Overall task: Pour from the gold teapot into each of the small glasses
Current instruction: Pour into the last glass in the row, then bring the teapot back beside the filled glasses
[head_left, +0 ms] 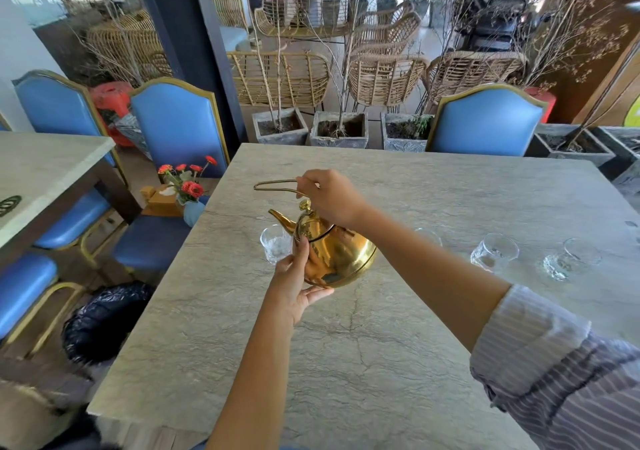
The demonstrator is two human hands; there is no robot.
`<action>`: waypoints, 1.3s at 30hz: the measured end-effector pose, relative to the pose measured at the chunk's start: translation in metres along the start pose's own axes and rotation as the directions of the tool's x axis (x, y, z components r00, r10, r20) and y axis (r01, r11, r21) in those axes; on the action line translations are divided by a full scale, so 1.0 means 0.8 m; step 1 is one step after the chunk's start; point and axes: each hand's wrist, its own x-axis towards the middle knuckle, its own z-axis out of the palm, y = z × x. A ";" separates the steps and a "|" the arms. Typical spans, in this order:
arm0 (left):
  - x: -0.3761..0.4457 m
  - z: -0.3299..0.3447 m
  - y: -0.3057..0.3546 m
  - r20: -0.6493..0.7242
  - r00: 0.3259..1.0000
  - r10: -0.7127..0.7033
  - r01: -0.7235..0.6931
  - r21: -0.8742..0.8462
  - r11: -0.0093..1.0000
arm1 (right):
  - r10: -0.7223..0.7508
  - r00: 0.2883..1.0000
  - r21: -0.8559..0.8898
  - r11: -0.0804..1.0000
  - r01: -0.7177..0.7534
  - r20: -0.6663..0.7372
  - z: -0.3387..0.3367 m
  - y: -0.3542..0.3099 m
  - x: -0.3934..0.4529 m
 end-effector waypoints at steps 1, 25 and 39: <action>-0.004 0.002 -0.002 -0.015 1.000 0.013 -0.013 0.007 1.000 | 0.023 1.000 0.017 1.000 -0.023 0.000 -0.006 -0.001 -0.007; -0.132 0.205 -0.194 0.050 0.996 0.074 -0.085 0.260 0.962 | 0.420 0.863 0.450 0.851 -0.269 -0.279 -0.193 0.142 -0.306; -0.119 0.332 -0.350 0.093 0.975 -0.201 0.162 0.323 0.933 | 0.522 0.751 0.449 0.829 -0.335 -0.404 -0.258 0.305 -0.463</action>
